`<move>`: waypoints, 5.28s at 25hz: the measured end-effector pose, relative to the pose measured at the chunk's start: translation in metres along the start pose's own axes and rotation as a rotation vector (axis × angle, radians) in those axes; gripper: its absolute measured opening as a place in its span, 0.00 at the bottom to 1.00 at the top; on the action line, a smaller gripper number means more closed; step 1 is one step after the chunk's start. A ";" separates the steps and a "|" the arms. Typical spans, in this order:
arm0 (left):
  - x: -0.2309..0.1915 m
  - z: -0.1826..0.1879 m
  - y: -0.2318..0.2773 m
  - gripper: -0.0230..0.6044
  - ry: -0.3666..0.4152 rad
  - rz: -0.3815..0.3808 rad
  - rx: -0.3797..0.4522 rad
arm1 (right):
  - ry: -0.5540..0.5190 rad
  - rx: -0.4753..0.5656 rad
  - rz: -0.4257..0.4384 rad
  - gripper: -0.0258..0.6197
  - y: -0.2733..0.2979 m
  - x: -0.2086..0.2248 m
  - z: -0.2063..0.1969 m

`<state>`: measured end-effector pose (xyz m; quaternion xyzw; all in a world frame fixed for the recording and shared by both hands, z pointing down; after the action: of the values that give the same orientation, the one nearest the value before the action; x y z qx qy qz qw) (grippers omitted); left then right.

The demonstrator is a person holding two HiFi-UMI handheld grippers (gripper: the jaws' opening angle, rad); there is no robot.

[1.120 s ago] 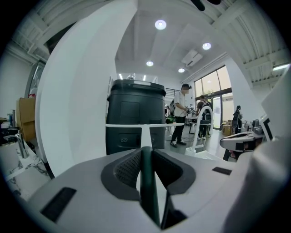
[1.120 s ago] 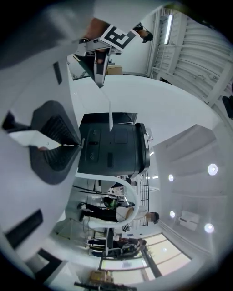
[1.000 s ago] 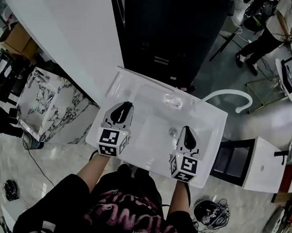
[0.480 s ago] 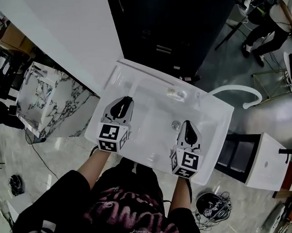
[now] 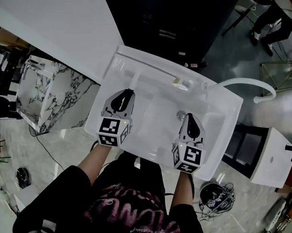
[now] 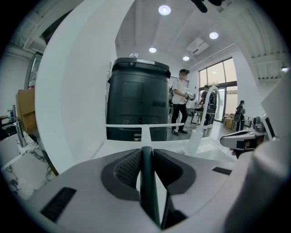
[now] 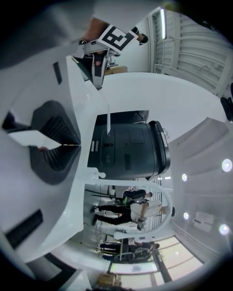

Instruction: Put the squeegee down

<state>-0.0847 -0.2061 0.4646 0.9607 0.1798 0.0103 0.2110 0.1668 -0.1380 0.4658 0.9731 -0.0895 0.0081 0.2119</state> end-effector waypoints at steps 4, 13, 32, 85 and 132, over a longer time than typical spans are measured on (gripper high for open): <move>-0.002 -0.009 0.007 0.18 -0.002 -0.004 -0.022 | 0.011 -0.025 0.006 0.07 0.007 -0.004 -0.012; -0.004 -0.015 0.016 0.18 -0.012 0.006 -0.040 | 0.014 -0.038 0.007 0.07 0.013 -0.002 -0.019; -0.008 -0.040 0.047 0.18 -0.021 0.004 -0.113 | 0.031 -0.079 0.004 0.07 0.029 0.002 -0.034; -0.006 -0.091 0.086 0.18 0.009 0.011 -0.239 | 0.052 -0.160 -0.003 0.07 0.041 0.011 -0.074; -0.009 -0.057 0.041 0.05 0.028 0.047 -0.111 | 0.025 -0.082 0.013 0.07 0.018 -0.004 -0.046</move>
<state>-0.0845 -0.2213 0.5336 0.9513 0.1595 0.0385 0.2610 0.1602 -0.1345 0.5151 0.9629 -0.0936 0.0180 0.2525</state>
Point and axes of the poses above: the fingertips, and each gripper's own axes: y forward along the fingers, x to its right, z out of its top, the point moved 6 cm from there along -y, backward along the fingers, and after that the axes turned 3 degrees about z, right-handed, at the moved point
